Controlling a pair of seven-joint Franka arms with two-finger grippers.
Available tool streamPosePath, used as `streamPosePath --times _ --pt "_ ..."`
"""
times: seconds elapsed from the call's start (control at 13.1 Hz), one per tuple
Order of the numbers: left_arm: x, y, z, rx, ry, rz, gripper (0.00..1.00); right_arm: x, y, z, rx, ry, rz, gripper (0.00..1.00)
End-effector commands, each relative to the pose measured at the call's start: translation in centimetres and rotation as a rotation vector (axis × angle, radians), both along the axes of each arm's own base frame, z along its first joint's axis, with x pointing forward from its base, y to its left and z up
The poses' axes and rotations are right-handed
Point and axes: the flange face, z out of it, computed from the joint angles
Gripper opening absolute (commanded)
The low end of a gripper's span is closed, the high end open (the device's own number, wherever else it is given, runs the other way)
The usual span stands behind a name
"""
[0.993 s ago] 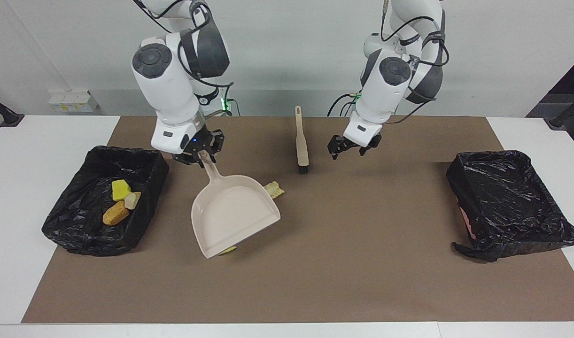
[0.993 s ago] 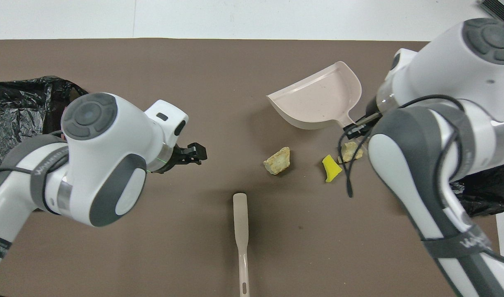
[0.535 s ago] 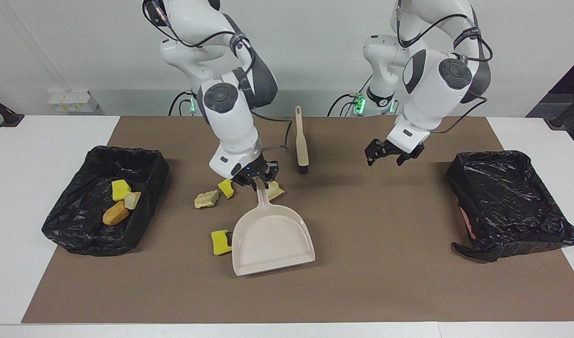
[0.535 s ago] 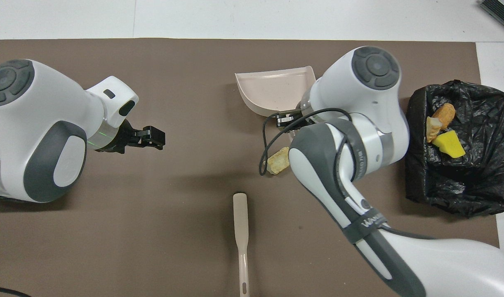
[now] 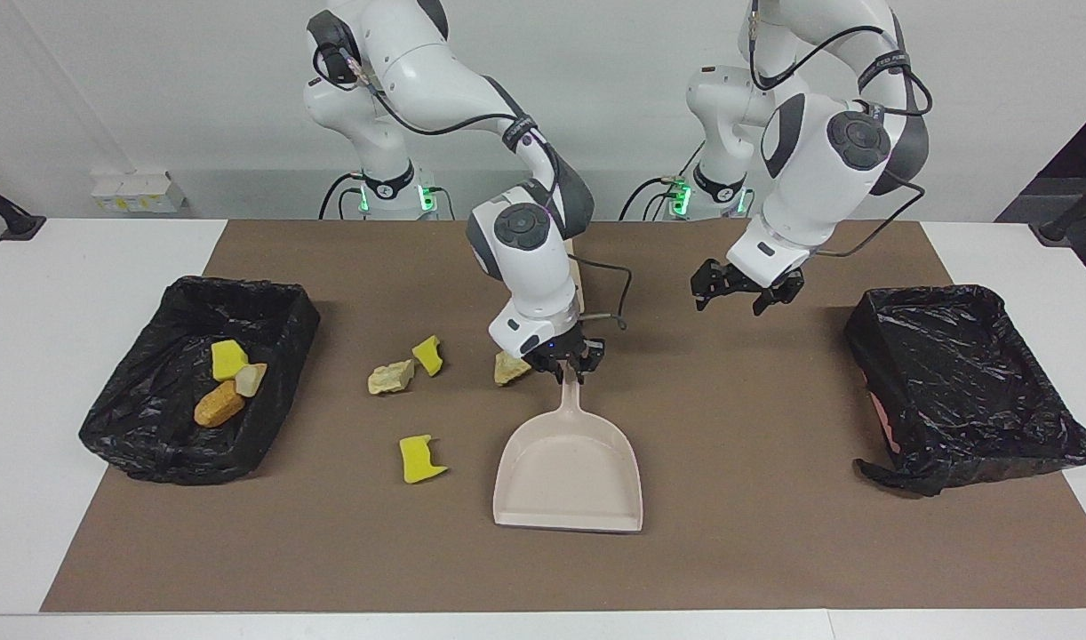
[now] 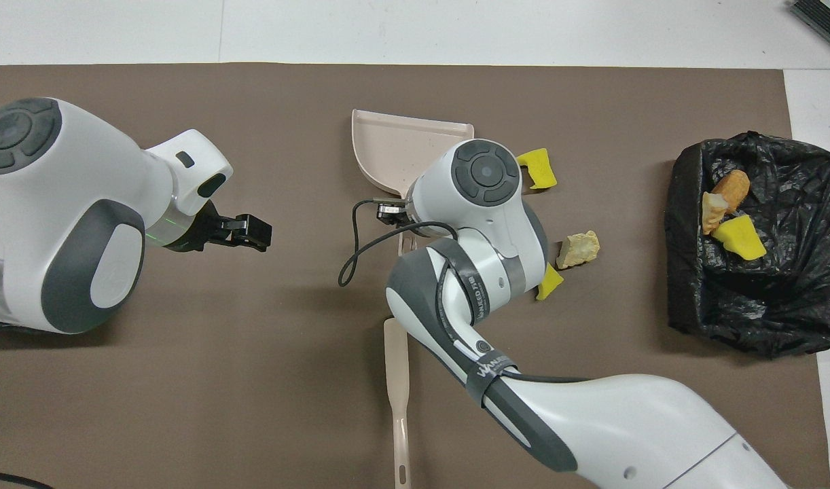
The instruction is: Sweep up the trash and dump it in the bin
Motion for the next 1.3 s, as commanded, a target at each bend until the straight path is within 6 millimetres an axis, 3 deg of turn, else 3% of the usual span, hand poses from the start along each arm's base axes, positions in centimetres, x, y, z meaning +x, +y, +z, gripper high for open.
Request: streamPosePath --times 0.0,0.23,0.46,0.61,0.76,0.92,1.22 --pt "0.8 0.1 0.2 0.011 -0.021 -0.013 1.00 0.8 -0.1 0.7 0.003 -0.023 -0.012 1.00" --pt "1.8 -0.2 0.2 -0.013 -0.093 -0.001 1.00 1.5 -0.8 2.9 0.005 -0.048 -0.013 1.00" --pt "3.4 -1.7 -2.5 -0.019 -0.130 -0.003 1.00 2.1 -5.0 7.8 -0.012 -0.038 0.020 1.00" --pt "4.4 -4.0 -3.2 -0.037 -0.161 0.013 1.00 2.1 -8.4 11.0 -0.030 -0.022 0.038 1.00" --pt "5.3 -7.9 -4.8 -0.039 -0.163 0.059 1.00 1.3 -11.2 13.6 -0.052 0.003 0.110 1.00" --pt "5.5 -12.9 -5.6 -0.047 -0.167 0.048 1.00 0.2 -13.3 14.1 -0.085 0.076 0.129 1.00" --pt "4.7 -16.7 -6.7 -0.066 -0.187 0.054 1.00 -2.9 -14.8 12.4 -0.117 0.145 0.172 1.00"
